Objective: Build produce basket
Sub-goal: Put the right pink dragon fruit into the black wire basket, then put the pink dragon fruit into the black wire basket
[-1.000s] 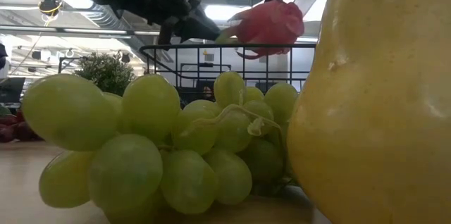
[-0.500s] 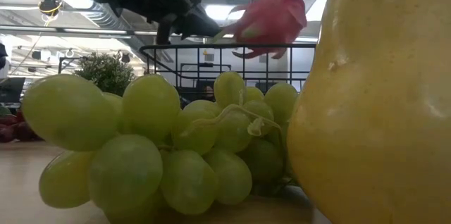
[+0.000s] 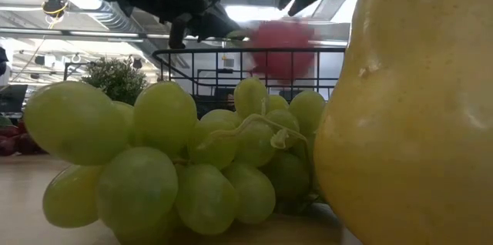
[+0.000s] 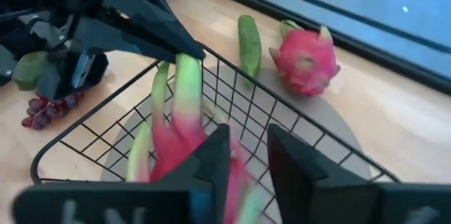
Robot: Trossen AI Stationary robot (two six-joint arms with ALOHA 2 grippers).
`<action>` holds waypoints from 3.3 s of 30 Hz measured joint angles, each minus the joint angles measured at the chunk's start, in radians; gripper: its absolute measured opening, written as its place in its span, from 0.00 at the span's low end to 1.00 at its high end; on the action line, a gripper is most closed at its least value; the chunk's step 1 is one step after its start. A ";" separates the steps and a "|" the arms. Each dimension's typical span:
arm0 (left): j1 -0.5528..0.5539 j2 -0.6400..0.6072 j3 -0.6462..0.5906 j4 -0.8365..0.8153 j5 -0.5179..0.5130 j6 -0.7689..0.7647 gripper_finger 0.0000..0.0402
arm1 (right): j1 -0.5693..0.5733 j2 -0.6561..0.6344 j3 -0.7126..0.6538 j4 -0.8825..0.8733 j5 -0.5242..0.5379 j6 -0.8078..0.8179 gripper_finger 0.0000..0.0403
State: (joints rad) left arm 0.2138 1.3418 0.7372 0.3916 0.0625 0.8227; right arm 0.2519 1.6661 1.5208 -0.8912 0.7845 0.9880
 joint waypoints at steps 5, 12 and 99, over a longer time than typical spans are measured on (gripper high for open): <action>0.000 -0.009 0.001 -0.015 -0.043 0.003 0.00 | -0.008 0.000 0.000 0.006 0.002 -0.049 0.35; 0.000 -0.009 0.001 -0.099 -0.132 0.075 0.00 | -0.011 0.000 0.000 0.005 0.041 -0.111 0.37; 0.055 -0.298 0.000 -0.552 -0.576 -0.636 0.17 | -0.314 -0.071 0.111 0.005 -0.471 -0.530 0.37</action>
State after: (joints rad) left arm 0.2693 1.0437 0.7376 -0.1602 -0.5131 0.1865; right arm -0.0625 1.5955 1.6313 -0.8862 0.3136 0.4579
